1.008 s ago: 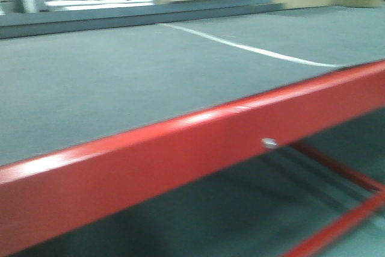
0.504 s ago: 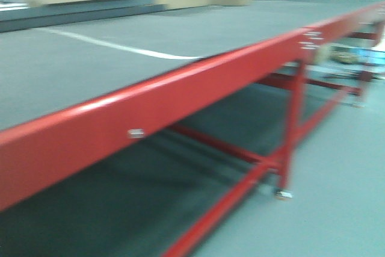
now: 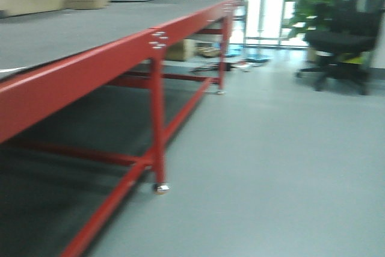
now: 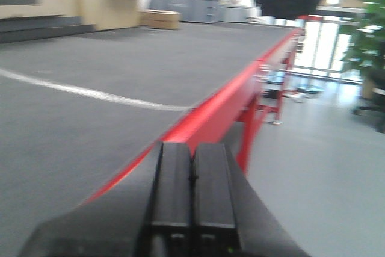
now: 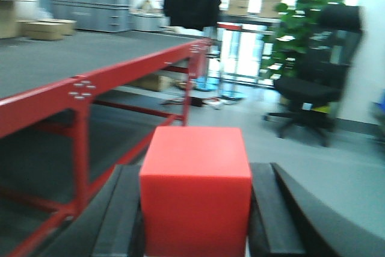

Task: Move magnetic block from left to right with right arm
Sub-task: 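Drive the base away from the table carrying the cube in the right gripper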

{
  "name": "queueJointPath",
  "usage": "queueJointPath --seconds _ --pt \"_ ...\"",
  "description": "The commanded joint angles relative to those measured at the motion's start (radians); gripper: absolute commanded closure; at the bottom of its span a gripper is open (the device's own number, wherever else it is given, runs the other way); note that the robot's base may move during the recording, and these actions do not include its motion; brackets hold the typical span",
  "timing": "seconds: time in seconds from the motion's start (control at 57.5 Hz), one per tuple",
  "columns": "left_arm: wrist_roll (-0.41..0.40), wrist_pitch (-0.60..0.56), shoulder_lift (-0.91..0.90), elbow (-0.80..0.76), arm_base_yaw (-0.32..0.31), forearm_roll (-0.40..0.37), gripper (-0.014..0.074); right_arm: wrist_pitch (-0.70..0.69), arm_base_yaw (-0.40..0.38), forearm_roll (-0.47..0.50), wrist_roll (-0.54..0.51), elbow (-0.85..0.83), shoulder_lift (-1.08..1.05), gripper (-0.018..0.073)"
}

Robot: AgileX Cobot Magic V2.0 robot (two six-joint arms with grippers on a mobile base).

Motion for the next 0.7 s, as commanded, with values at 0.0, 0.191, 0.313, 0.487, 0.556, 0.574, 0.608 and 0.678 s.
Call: queueJointPath --seconds 0.0,0.191,0.313,0.487,0.556,0.574,0.608,0.678 --pt "0.000 -0.086 -0.012 0.008 -0.008 -0.005 0.0722 -0.087 -0.006 -0.002 -0.007 -0.028 0.007 0.0331" --pt "0.000 -0.086 -0.012 0.008 -0.008 -0.005 0.0722 -0.087 -0.006 -0.002 -0.007 -0.028 0.007 0.0331" --pt "0.000 -0.086 -0.012 0.008 -0.008 -0.005 0.0722 -0.087 -0.006 -0.002 -0.007 -0.028 0.007 0.0331" --pt "0.000 -0.086 -0.012 0.008 -0.008 -0.005 0.0722 -0.087 -0.006 -0.002 -0.007 -0.028 0.007 0.0331" --pt "0.000 -0.086 -0.012 0.008 -0.008 -0.005 0.0722 -0.087 -0.006 -0.002 -0.007 -0.028 0.007 0.0331" --pt "0.000 -0.086 -0.012 0.008 -0.008 -0.005 0.0722 -0.087 -0.006 -0.002 -0.007 -0.028 0.006 0.0331" --pt "0.000 -0.086 -0.012 0.008 -0.008 -0.005 0.0722 -0.087 -0.006 -0.002 -0.007 -0.028 0.006 0.0331" --pt "0.000 -0.086 -0.012 0.008 -0.008 -0.005 0.0722 -0.087 -0.006 -0.002 -0.007 -0.028 0.005 0.0331"
